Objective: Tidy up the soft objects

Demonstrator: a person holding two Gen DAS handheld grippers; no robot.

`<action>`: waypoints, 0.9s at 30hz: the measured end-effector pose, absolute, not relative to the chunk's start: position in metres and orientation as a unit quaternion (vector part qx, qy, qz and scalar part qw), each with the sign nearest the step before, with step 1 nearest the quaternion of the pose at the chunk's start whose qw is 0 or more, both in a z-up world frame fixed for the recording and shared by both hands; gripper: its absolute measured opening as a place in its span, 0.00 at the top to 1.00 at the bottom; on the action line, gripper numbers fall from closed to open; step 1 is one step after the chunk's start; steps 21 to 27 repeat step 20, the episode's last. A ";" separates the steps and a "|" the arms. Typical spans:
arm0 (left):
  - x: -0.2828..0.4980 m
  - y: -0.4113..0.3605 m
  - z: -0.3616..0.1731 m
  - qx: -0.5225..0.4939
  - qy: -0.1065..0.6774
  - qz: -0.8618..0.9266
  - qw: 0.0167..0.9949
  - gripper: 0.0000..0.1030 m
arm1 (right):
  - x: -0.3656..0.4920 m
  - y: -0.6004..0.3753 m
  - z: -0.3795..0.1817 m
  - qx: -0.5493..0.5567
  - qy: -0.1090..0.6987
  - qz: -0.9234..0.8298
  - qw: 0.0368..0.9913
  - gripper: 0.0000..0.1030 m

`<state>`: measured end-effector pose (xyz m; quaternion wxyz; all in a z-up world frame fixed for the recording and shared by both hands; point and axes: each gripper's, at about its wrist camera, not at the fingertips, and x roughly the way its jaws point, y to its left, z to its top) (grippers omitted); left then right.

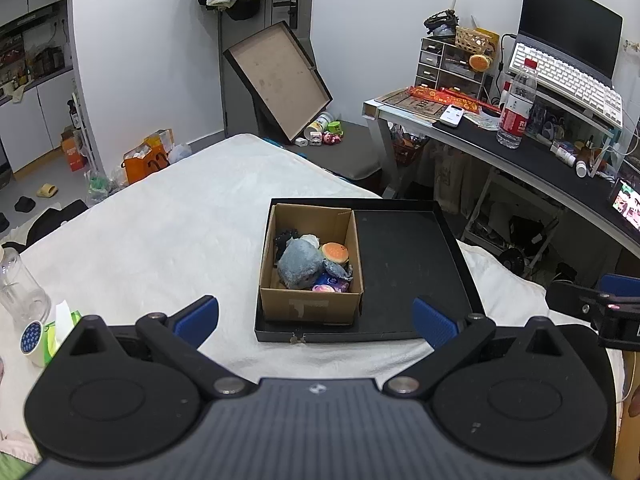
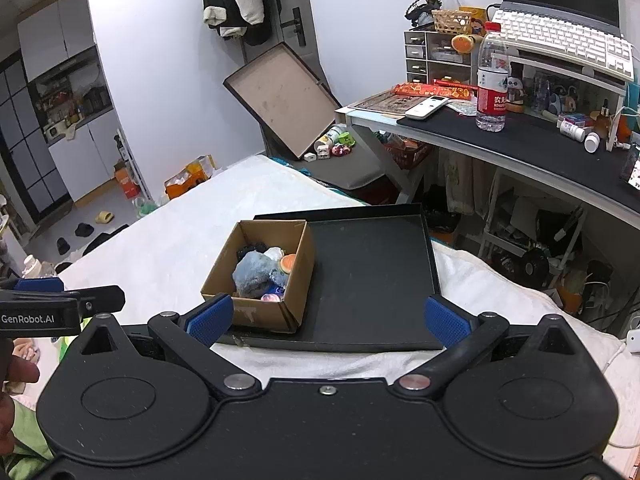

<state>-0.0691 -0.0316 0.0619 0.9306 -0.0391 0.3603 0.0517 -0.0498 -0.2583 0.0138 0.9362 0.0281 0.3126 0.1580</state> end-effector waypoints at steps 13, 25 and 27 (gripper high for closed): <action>-0.070 -0.033 0.059 -0.040 0.359 0.048 0.931 0.01 | -0.051 -0.255 0.012 0.020 0.318 0.157 0.935 0.00; -0.067 -0.037 0.056 -0.033 0.362 0.044 0.931 0.01 | -0.050 -0.255 0.011 0.018 0.322 0.157 0.934 0.00; -0.067 -0.037 0.056 -0.033 0.362 0.044 0.931 0.01 | -0.050 -0.255 0.011 0.018 0.322 0.157 0.934 0.00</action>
